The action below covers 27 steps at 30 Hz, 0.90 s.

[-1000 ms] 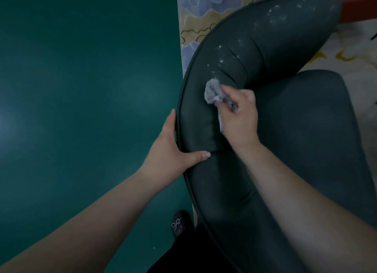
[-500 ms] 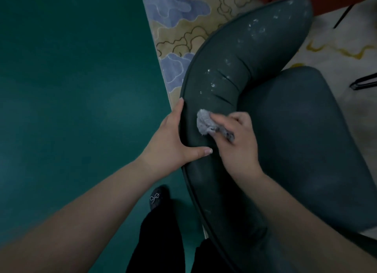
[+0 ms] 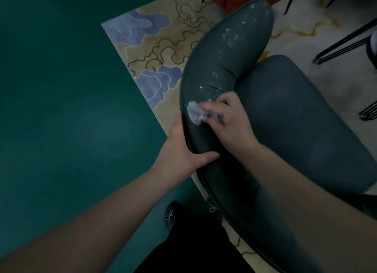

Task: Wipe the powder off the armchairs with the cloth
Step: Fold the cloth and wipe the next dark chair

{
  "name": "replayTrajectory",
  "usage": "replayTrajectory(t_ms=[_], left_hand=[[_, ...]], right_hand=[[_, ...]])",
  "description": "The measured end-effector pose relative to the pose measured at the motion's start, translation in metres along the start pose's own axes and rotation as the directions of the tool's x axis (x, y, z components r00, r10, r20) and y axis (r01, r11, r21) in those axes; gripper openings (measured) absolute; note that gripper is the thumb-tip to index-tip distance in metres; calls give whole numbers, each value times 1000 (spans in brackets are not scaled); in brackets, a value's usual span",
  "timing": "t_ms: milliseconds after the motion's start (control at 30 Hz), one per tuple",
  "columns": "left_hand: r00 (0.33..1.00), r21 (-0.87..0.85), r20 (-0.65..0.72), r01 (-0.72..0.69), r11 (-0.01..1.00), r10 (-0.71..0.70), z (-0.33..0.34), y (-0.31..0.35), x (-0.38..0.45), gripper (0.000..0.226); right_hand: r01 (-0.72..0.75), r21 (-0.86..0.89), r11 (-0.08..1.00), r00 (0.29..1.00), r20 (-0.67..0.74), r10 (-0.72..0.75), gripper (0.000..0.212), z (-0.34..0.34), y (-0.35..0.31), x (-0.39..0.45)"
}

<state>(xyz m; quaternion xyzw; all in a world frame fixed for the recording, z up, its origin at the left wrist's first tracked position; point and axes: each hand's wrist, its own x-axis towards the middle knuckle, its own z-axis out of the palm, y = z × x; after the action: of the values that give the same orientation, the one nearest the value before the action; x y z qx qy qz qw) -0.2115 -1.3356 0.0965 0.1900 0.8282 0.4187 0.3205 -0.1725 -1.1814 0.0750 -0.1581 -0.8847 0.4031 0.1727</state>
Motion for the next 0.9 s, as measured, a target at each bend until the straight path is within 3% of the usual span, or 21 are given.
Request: replayTrajectory(t_ms=[167,300,367,533,667,767,833,900], left_hand=[[999,-10,5,-32,999,32,-8,4,17,117],[1000,51,20,-18,999,17,-17,6,36,125],[999,89,25,-29,996,27,-20,9,45,127],[999,144,41,-39,989,33,-27,15,67,126],[998,196,61,-41,980,30,-30,22,83,130],[996,256,82,-57,965,37,-31,26,85,131],[996,271,79,-58,961,38,-32,25,85,131],[996,278,80,-53,959,31,-33,25,85,131]], right_hand=[[-211,102,972,968,-115,223,27,4,8,37],[-80,81,994,988,-127,90,36,7,2,-7],[-35,44,998,995,-91,38,32,8,8,12],[-179,81,981,970,-154,189,28,6,30,73],[-45,98,994,985,-161,60,38,11,23,26],[43,55,998,993,-109,-37,33,9,31,43],[15,1,1000,993,-117,-15,29,7,40,76],[-77,63,995,989,-123,84,28,5,44,96]])
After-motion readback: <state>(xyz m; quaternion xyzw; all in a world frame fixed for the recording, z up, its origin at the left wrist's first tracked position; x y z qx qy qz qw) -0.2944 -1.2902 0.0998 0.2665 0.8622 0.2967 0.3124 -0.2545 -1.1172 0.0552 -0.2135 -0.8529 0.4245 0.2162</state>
